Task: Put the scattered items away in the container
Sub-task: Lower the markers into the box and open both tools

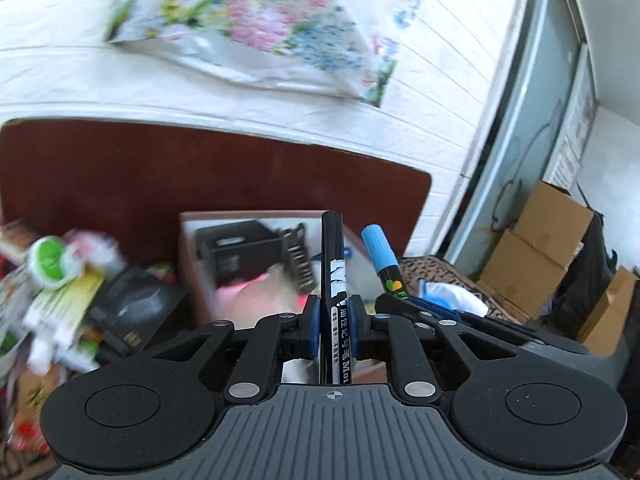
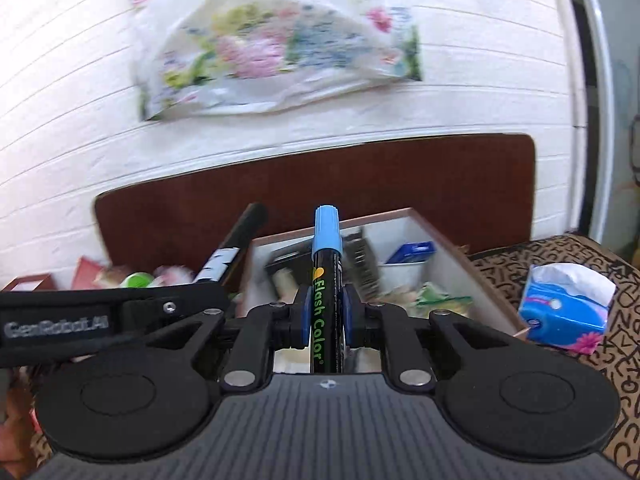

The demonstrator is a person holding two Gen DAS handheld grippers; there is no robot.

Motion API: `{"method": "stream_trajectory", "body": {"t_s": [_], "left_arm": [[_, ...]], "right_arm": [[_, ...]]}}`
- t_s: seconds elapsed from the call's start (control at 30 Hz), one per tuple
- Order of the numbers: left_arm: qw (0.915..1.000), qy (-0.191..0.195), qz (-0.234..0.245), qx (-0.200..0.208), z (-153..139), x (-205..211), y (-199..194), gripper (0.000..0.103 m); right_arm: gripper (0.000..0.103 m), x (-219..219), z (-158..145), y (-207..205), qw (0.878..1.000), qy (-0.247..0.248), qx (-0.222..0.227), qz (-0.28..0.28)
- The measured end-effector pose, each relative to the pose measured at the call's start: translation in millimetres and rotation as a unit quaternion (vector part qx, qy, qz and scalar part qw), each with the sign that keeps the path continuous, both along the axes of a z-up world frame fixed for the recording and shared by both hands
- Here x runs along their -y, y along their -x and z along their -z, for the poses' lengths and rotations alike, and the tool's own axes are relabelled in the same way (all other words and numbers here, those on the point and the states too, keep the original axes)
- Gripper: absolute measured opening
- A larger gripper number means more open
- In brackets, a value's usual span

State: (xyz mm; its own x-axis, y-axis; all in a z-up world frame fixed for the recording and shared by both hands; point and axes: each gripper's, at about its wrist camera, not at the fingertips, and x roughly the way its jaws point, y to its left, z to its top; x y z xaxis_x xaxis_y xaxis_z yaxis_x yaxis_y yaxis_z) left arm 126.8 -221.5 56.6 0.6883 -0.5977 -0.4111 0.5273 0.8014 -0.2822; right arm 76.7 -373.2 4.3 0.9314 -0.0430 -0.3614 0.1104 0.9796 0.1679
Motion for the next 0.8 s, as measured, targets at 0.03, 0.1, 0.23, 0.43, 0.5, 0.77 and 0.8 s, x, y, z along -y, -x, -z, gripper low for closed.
{"method": "stream_trajectory", "body": {"t_s": [0.03,0.1,0.23,0.43,0.5,0.77,0.8], "left_arm": [[1.0,0.0,0.005,-0.004,-1.6,8.8,-8.3,0.011],[0.9999,-0.003,0.006,-0.009,-2.8,23.7,-23.1,0.011],[0.9999,-0.013,0.004,-0.008,-8.0,49.5,-51.8,0.011],[0.9995,-0.019,0.008,-0.026,-6.6,74.5,-81.1,0.011],[0.9991,-0.023,0.006,-0.034,1.8,80.3,-87.0,0.011],[0.9956,-0.041,-0.015,-0.083,37.7,89.8,-116.3,0.012],[0.9953,-0.041,-0.016,-0.086,40.1,90.1,-119.0,0.034]], "right_arm": [[0.018,6.9,0.9,-8.1,1.0,-0.006,-0.003,0.008],[0.018,25.5,2.7,-23.8,1.0,-0.013,-0.01,0.022],[0.018,52.6,0.6,-51.1,0.999,-0.025,-0.031,0.031],[0.018,81.9,-0.7,-88.5,0.996,-0.033,-0.076,0.032],[0.018,86.2,5.4,-96.0,0.995,-0.029,-0.088,0.033],[0.018,106.8,39.4,-118.3,0.99,-0.052,-0.124,0.035],[0.019,107.1,43.4,-121.9,0.99,-0.048,-0.131,0.031]]}}
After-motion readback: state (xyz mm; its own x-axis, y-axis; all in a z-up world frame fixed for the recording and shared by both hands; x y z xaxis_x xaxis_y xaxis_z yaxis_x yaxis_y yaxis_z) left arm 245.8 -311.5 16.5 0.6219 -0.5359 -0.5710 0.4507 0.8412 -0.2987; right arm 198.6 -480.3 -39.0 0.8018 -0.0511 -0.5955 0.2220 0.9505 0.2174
